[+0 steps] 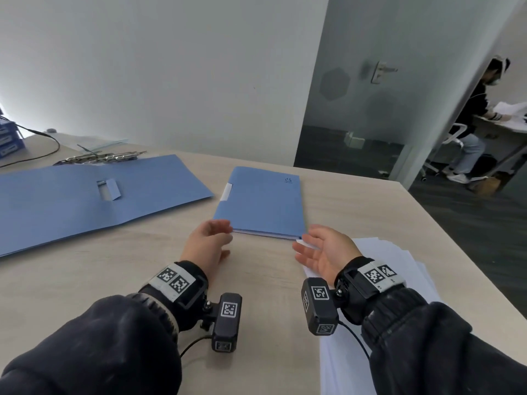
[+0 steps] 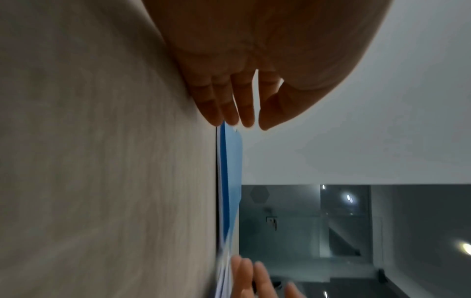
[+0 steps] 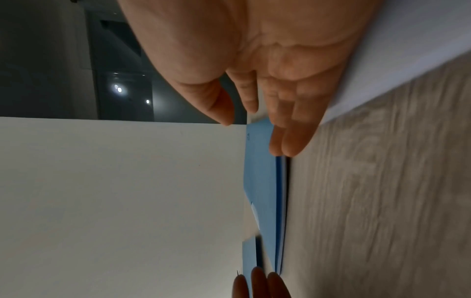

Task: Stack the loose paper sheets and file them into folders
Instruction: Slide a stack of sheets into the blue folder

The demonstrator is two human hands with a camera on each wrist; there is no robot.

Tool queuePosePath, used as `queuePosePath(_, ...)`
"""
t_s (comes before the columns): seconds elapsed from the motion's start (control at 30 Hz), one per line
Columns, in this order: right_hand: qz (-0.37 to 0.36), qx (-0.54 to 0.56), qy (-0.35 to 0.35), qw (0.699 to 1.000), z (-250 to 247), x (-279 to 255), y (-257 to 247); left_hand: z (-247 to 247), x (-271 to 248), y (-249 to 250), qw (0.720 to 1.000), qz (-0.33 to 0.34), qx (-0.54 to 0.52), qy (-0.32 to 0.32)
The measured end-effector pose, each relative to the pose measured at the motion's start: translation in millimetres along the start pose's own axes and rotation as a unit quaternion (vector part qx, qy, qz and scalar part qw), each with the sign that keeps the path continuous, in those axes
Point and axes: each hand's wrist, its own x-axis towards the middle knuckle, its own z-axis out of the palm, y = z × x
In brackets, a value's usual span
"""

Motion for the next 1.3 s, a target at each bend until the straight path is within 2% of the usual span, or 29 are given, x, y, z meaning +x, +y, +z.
queuePosePath(0.1, -0.025, -0.029, 0.021, 0.999, -26, -21, -6, 22, -33, -6, 0.998, -0.032, 0.027, -0.051)
queuePosePath(0.27, -0.060, -0.124, 0.070, 0.988, -85, -57, -15, 62, -85, -26, 0.983, -0.039, 0.108, -0.142)
queuePosePath(0.43, -0.087, -0.252, 0.131, 0.955, -144, -83, -19, 88, -115, -40, 0.978, -0.033, 0.141, -0.147)
queuePosePath(0.6, -0.089, -0.345, 0.145, 0.923, -182, -96, -16, 100, -128, -39, 0.972, -0.027, 0.175, -0.152)
queuePosePath(0.73, -0.082, -0.424, 0.112, 0.895, -189, -100, -15, 103, -134, -40, 0.973, -0.027, 0.183, -0.140)
queuePosePath(0.97, -0.080, -0.468, 0.090, 0.875, -182, -105, -16, 91, -131, -42, 0.977, -0.053, 0.155, -0.137)
queuePosePath(1.13, -0.081, -0.460, 0.082, 0.880, -183, -108, -16, 89, -138, -39, 0.980, -0.049, 0.125, -0.144)
queuePosePath(1.3, -0.060, -0.410, 0.068, 0.907, -179, -114, -15, 83, -129, -39, 0.980, -0.123, 0.069, -0.137)
